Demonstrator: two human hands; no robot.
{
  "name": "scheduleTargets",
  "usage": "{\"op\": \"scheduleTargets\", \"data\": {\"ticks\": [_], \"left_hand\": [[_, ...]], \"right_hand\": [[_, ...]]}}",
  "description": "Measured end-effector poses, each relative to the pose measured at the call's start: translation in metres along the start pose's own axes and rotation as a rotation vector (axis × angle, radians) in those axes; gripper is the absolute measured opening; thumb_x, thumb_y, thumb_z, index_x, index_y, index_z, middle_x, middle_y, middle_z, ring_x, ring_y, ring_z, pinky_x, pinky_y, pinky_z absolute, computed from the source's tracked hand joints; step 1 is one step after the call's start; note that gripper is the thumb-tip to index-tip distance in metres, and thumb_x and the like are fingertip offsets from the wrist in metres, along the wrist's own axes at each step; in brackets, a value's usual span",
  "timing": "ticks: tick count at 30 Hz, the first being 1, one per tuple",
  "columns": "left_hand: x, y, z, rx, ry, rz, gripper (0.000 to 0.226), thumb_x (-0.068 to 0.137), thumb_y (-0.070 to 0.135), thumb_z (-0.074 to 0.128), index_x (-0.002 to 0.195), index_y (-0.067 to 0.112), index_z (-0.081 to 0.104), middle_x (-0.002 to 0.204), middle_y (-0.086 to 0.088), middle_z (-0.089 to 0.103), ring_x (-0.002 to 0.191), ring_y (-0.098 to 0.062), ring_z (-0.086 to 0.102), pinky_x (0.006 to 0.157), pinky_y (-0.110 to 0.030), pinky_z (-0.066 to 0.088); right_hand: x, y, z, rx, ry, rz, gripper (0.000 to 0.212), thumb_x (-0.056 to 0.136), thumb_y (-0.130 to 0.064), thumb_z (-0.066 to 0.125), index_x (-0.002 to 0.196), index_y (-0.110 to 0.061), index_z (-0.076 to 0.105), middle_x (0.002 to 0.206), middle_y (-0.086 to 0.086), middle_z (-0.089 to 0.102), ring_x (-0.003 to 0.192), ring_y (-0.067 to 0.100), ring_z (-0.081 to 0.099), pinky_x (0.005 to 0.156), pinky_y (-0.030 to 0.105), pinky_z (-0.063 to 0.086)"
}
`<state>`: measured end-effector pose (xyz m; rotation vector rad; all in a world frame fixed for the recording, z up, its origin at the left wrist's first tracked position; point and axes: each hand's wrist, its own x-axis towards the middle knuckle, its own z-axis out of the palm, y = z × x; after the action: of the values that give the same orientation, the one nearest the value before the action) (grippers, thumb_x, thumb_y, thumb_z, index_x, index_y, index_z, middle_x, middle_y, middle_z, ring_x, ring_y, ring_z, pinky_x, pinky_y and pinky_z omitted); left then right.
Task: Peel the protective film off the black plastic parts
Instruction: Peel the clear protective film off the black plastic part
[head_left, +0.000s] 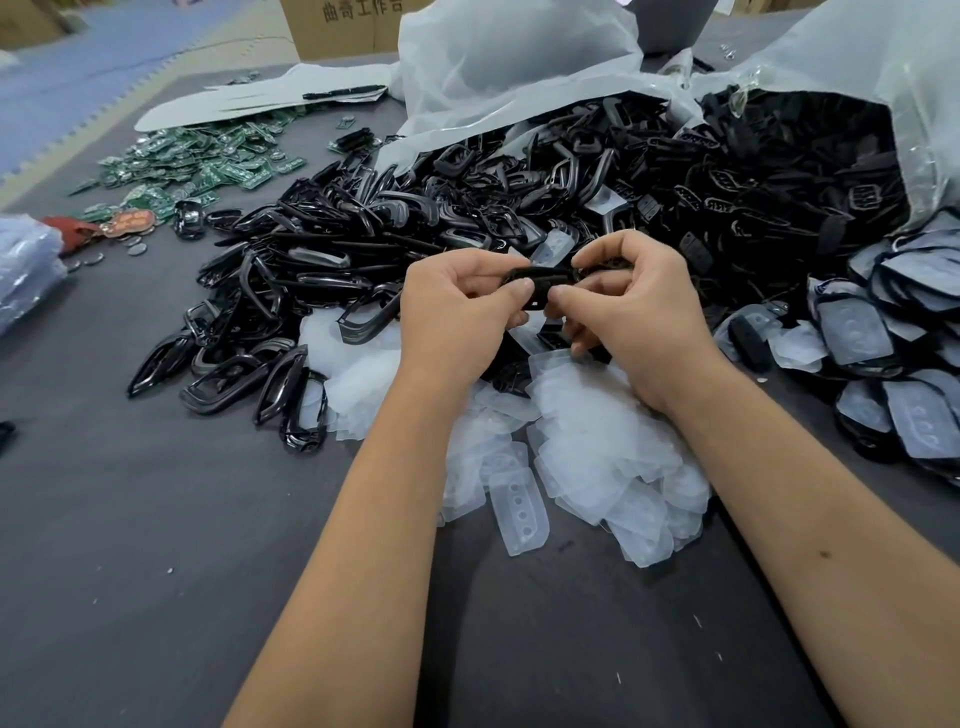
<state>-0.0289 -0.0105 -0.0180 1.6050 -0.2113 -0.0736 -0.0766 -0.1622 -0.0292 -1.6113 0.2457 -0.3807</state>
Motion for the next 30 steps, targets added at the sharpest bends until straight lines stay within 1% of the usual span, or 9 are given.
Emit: {"op": "scheduleTargets", "data": {"ticks": [2,4,5,7,9,13,16,23,30], "left_hand": [[0.000,0.002,-0.001,-0.062,0.001,-0.037,0.015,0.087,-0.008,0.073,0.099,0.002,0.077,0.079,-0.011,0.075,0.057,-0.013,0.065,0.059,-0.017,0.052],[0.000,0.003,-0.003,-0.120,-0.001,-0.078,0.015,0.088,-0.008,0.072,0.097,0.003,0.077,0.074,-0.006,0.074,0.056,-0.014,0.065,0.057,-0.015,0.050],[0.000,0.004,-0.003,-0.147,-0.003,-0.098,0.015,0.088,-0.008,0.072,0.096,0.004,0.077,0.073,-0.005,0.073,0.058,-0.014,0.065,0.057,-0.015,0.050],[0.000,0.005,-0.004,-0.196,-0.015,-0.130,0.015,0.088,-0.007,0.072,0.097,0.005,0.077,0.072,-0.005,0.072,0.060,-0.015,0.066,0.057,-0.015,0.050],[0.000,0.006,-0.004,-0.229,-0.033,-0.148,0.015,0.089,-0.006,0.072,0.098,0.004,0.076,0.072,-0.005,0.072,0.061,-0.014,0.067,0.056,-0.015,0.050],[-0.002,0.006,0.000,-0.270,-0.070,-0.166,0.016,0.089,-0.006,0.072,0.098,0.006,0.076,0.073,-0.004,0.072,0.062,-0.014,0.068,0.058,-0.015,0.051],[-0.003,0.007,0.000,-0.295,-0.090,-0.179,0.015,0.090,-0.006,0.071,0.098,0.006,0.076,0.076,-0.004,0.074,0.063,-0.014,0.069,0.058,-0.015,0.052],[-0.004,0.008,0.001,-0.263,-0.120,-0.169,0.020,0.090,-0.007,0.069,0.101,0.007,0.077,0.077,-0.004,0.072,0.060,-0.013,0.067,0.057,-0.016,0.051],[-0.006,0.008,0.006,-0.178,-0.062,-0.086,0.021,0.091,-0.006,0.068,0.090,0.012,0.078,0.077,-0.004,0.074,0.063,-0.017,0.064,0.055,-0.017,0.050]], "right_hand": [[0.001,0.000,0.000,0.006,0.003,0.010,0.029,0.086,-0.003,0.080,0.106,-0.007,0.059,0.073,0.016,0.073,0.049,0.018,0.059,0.043,0.030,0.049],[0.002,-0.001,-0.001,0.028,-0.004,0.028,0.024,0.086,-0.006,0.082,0.101,-0.009,0.063,0.076,0.022,0.069,0.049,0.016,0.055,0.041,0.028,0.045],[0.003,-0.001,-0.002,0.044,-0.015,0.043,0.022,0.086,-0.007,0.082,0.099,-0.010,0.065,0.076,0.020,0.067,0.051,0.016,0.056,0.042,0.028,0.044],[0.004,-0.002,-0.003,0.100,-0.051,0.078,0.017,0.087,-0.008,0.081,0.098,-0.010,0.068,0.077,0.009,0.069,0.059,0.017,0.061,0.045,0.027,0.046],[0.004,-0.004,-0.005,0.178,-0.090,0.105,0.014,0.089,-0.006,0.079,0.099,-0.010,0.069,0.078,0.005,0.072,0.066,0.019,0.066,0.049,0.026,0.050],[0.002,-0.007,-0.005,0.275,-0.138,0.101,0.015,0.089,-0.001,0.076,0.102,-0.008,0.071,0.080,0.005,0.072,0.071,0.018,0.069,0.057,0.025,0.056],[0.001,-0.007,-0.004,0.277,-0.127,0.097,0.015,0.089,0.001,0.076,0.100,-0.007,0.071,0.076,0.004,0.071,0.067,0.016,0.069,0.057,0.025,0.057],[0.001,-0.007,-0.001,0.302,-0.096,0.126,0.015,0.088,0.010,0.072,0.095,-0.003,0.069,0.070,0.003,0.072,0.061,0.015,0.070,0.057,0.022,0.057],[0.000,-0.008,0.000,0.301,-0.098,0.140,0.010,0.090,0.009,0.071,0.093,-0.001,0.069,0.074,0.009,0.072,0.064,0.019,0.072,0.059,0.023,0.059]]}}
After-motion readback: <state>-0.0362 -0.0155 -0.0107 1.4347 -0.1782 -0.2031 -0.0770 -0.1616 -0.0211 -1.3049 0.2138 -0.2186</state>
